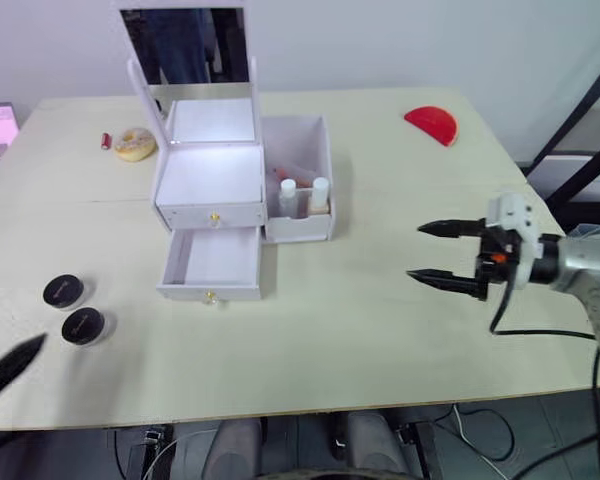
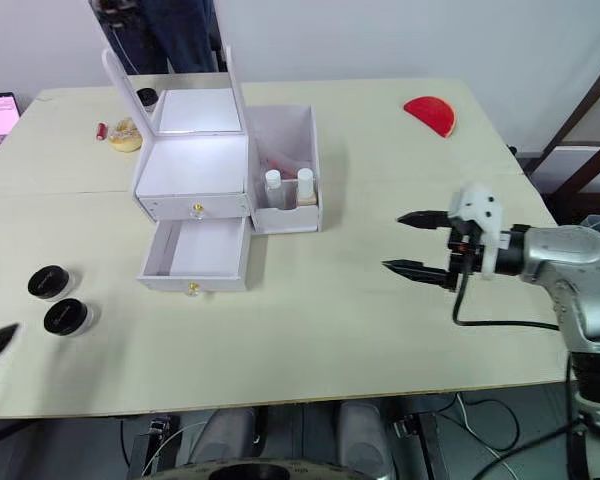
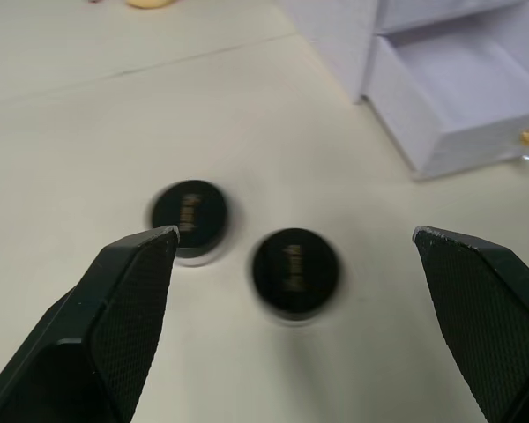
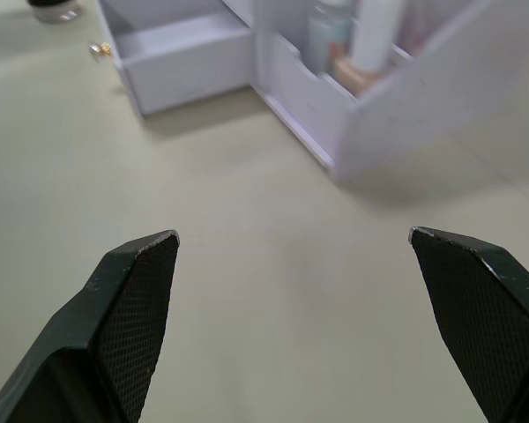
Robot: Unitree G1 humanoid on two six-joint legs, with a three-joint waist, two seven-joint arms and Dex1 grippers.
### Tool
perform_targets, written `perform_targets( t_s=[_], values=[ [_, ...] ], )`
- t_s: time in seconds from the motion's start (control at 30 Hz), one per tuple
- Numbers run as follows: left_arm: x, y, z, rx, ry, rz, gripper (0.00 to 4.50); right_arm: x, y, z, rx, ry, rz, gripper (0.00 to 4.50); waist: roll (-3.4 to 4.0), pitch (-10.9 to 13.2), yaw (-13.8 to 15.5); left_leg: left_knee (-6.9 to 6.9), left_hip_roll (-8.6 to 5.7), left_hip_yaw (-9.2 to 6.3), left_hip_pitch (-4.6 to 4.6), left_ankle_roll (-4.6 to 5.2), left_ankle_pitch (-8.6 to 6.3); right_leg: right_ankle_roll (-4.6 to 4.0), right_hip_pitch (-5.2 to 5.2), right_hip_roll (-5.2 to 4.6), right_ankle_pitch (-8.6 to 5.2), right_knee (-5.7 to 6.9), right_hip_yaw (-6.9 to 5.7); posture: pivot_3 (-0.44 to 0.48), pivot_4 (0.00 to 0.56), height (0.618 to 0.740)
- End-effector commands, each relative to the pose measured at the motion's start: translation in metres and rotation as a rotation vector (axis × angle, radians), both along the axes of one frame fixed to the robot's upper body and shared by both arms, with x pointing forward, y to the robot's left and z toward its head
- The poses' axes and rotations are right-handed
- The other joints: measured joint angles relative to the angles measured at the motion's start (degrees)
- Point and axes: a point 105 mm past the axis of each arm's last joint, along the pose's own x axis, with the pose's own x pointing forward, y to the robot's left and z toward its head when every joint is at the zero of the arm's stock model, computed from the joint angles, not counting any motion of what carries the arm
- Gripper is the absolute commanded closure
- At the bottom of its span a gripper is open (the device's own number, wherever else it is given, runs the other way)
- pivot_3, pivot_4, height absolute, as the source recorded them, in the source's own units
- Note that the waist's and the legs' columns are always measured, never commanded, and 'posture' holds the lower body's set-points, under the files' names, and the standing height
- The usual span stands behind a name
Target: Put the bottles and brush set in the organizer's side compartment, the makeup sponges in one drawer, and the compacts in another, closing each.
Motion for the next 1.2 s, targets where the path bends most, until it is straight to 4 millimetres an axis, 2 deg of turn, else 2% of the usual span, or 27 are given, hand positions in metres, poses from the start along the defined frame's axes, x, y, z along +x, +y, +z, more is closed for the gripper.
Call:
perform_targets(
  t_s=[0.03,0.13,0.23,0.6,0.77,0.93,1.07,1.2],
  values=[
    [0.001,0.02,0.018,0.049,-0.039,0.008,0.02,-0.01,-0.023,0.009,-0.037,-0.034,-0.029,0.0,0.0,0.0,0.0,-0.02,0.0,0.04,0.0,0.0,0.0,-0.01,0.04,-0.01,0.01,0.0,0.03,0.0,0.15,0.739],
    [0.008,0.029,0.023,0.047,-0.056,0.007,0.02,-0.018,-0.035,0.006,-0.04,-0.008,-0.053,0.0,-0.02,0.0,0.0,-0.07,0.01,0.04,0.0,0.0,0.0,-0.02,0.05,0.0,0.01,0.12,0.05,0.0,0.15,0.739],
    [0.013,0.031,0.02,0.053,-0.045,-0.012,0.02,-0.02,-0.046,0.004,-0.054,-0.016,-0.094,0.0,0.0,0.0,-0.3,-0.09,0.07,0.05,0.05,0.0,0.0,-0.02,0.03,0.02,0.02,0.17,0.05,0.0,0.15,0.739],
    [0.023,0.029,0.018,0.053,-0.043,-0.057,0.02,-0.026,-0.053,-0.002,-0.051,-0.018,-0.133,0.0,-0.02,0.0,-1.1,-0.1,0.41,0.19,0.08,0.0,0.0,-0.22,-0.04,0.27,0.15,0.17,0.04,0.0,0.15,0.739],
    [0.024,0.028,0.017,0.056,-0.04,-0.066,0.02,-0.024,-0.042,0.0,-0.034,-0.029,-0.107,0.0,-0.01,0.0,-1.1,-0.08,0.47,0.19,0.1,0.0,0.0,-0.25,-0.04,0.31,0.17,0.18,0.04,0.0,0.15,0.739],
    [0.024,0.022,0.009,0.039,-0.066,-0.032,0.02,-0.02,-0.015,0.007,-0.01,-0.06,-0.032,0.0,0.0,0.0,-1.2,-0.07,0.52,0.27,0.14,0.0,0.0,-0.26,-0.04,0.3,0.17,0.17,0.05,0.0,0.15,0.739],
    [0.024,0.01,-0.011,0.0,-0.115,0.102,0.02,-0.014,0.038,0.022,0.064,-0.105,0.088,0.0,0.02,0.0,-1.3,-0.08,0.56,0.3,0.18,0.0,0.0,-0.28,-0.04,0.32,0.2,0.2,0.06,0.0,0.15,0.739],
    [0.022,-0.003,-0.027,-0.024,-0.162,0.251,0.02,-0.014,0.082,0.033,0.121,-0.105,0.183,0.0,-0.2,-0.1,-0.8,-0.05,0.62,0.22,0.19,0.01,0.0,-0.46,-0.02,0.43,0.33,0.28,0.05,0.0,0.15,0.739]
  ],
)
